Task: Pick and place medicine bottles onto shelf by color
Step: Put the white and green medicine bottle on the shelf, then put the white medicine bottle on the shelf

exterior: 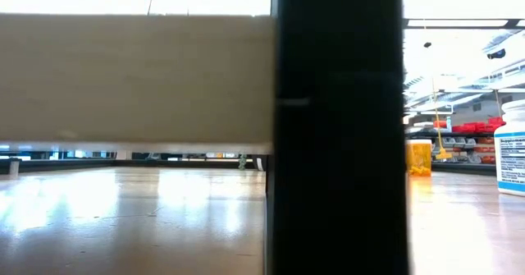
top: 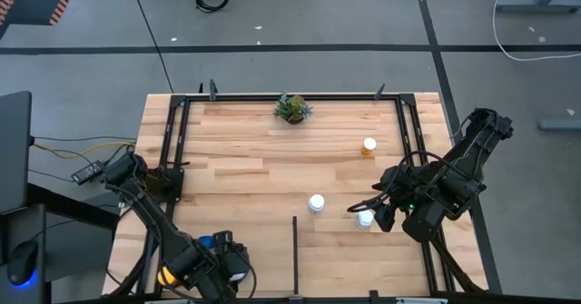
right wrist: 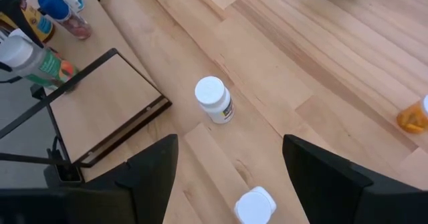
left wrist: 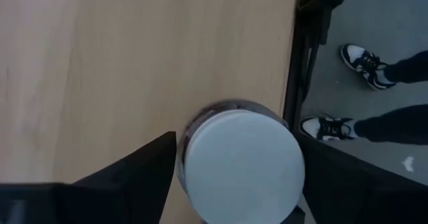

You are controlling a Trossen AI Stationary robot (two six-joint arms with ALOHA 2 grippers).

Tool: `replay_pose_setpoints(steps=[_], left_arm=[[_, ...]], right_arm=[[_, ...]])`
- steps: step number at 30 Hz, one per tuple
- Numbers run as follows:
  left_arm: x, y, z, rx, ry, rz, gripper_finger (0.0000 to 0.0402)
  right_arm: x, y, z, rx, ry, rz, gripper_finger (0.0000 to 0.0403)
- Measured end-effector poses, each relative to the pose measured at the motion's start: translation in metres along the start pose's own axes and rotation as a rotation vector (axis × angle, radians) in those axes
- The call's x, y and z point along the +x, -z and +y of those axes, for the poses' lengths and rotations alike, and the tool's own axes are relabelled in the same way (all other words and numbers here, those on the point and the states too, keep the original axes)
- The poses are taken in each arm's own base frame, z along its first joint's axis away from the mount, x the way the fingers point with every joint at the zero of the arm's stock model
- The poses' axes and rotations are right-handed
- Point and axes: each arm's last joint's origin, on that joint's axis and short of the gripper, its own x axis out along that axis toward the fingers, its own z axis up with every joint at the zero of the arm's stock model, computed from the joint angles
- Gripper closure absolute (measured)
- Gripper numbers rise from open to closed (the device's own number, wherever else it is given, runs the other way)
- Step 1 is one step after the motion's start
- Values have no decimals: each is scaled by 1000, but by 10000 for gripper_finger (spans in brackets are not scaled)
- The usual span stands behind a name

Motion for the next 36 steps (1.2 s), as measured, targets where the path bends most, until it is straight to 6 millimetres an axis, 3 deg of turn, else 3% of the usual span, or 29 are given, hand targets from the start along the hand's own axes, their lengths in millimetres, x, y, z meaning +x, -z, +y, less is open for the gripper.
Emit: replay_pose_setpoints(steps=[16, 26, 32, 36], left_arm=[[0, -2, 2, -5, -1, 12, 96], [-5, -5, 0, 0, 16, -1, 59], [-22, -18, -2, 39, 38, -24, 51], [-47, -35, 6, 79, 19, -28, 51]], right_arm=[[0, 0, 0, -8, 2, 0, 126], [0, 0, 0, -8, 1, 0, 126], [0, 0, 0, -10, 2, 0, 126], [0, 0, 0, -13, 2, 0, 126]])
